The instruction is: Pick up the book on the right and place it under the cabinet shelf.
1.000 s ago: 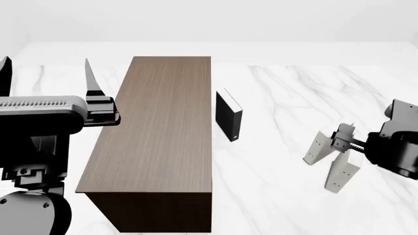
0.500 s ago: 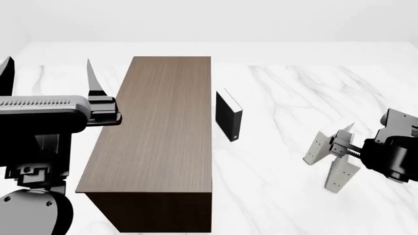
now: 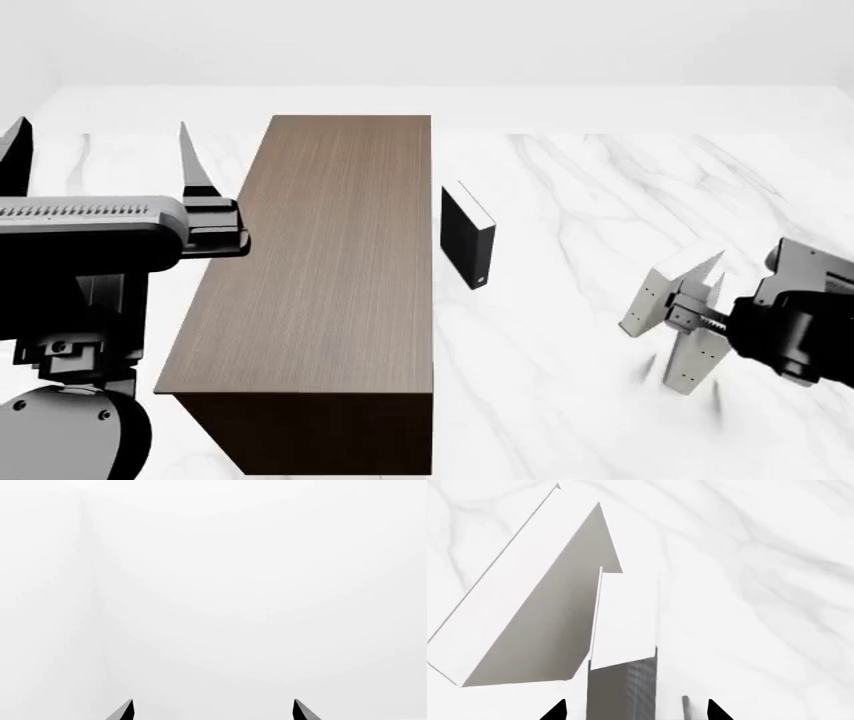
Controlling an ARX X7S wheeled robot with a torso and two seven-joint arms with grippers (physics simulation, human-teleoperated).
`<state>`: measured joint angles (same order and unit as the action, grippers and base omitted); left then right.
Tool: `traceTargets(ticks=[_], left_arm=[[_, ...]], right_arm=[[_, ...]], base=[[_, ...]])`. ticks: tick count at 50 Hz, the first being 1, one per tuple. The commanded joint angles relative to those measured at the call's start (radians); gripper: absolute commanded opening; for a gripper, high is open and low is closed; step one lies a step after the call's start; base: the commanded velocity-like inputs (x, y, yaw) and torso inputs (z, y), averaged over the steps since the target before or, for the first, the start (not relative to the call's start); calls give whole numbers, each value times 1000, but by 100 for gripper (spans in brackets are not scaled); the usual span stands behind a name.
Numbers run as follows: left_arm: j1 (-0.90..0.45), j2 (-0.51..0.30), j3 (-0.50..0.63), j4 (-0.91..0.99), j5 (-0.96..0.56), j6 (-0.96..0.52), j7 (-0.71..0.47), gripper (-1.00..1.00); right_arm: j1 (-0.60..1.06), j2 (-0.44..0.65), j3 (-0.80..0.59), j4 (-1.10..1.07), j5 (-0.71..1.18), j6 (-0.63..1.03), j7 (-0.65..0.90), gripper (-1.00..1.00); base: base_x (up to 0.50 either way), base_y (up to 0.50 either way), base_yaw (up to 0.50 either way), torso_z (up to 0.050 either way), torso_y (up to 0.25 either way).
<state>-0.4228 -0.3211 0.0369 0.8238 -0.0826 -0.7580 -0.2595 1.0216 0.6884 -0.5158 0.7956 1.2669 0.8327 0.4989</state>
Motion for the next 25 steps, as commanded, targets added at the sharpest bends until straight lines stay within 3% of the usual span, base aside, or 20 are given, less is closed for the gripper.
traceTargets(ticks=[1,13,14,25], left_arm=[[-1,-2,3,-1,-3,0,-4,100],[-1,-5,-1,0,-8,3,-7,100],[-1,-5,-2,0,-9,3,-7,100],[-1,-6,-4,2,-14,1,-10,100]], right_arm=[[5,-20,-17,42,-20,-11,-29,100],[6,-27,-27,63,-31,-10,-34,100],[4,-26,-25,61,-30,-9,-27,-100],[-16,6,1,-1,-6,3,44,-100]], base=[[0,0,0,0,0],[0,0,0,0,0],[0,0,0,0,0],[0,0,0,0,0]])
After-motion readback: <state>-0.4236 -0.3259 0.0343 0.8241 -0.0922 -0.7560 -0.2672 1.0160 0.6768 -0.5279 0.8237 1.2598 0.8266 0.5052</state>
